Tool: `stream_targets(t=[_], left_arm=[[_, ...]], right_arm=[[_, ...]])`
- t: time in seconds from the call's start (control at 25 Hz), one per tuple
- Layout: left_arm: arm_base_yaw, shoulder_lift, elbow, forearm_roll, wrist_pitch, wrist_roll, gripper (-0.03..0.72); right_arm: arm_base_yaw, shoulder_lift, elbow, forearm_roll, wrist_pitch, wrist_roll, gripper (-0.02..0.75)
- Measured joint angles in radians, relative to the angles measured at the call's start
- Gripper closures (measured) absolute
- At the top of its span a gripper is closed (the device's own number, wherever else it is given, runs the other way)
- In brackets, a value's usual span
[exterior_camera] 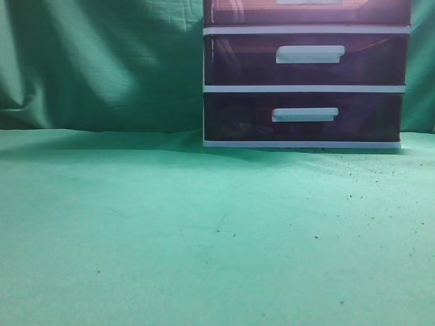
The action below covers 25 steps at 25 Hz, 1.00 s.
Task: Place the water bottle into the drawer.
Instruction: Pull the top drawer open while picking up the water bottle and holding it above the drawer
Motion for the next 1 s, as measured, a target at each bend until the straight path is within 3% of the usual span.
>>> stream_targets(t=[0.72,0.84,1.0], left_arm=[[0.0,0.0,0.0,0.0,0.0,0.0,0.688],[0.0,0.0,0.002,-0.098,-0.094,-0.055,0.688],[0.0,0.0,0.002,-0.186,-0.371,-0.079,0.688]], right_arm=[[0.0,0.0,0.0,0.0,0.0,0.0,0.738],[0.0,0.0,0.0,0.0,0.0,0.0,0.738],[0.0,0.0,0.0,0.0,0.0,0.0,0.738]])
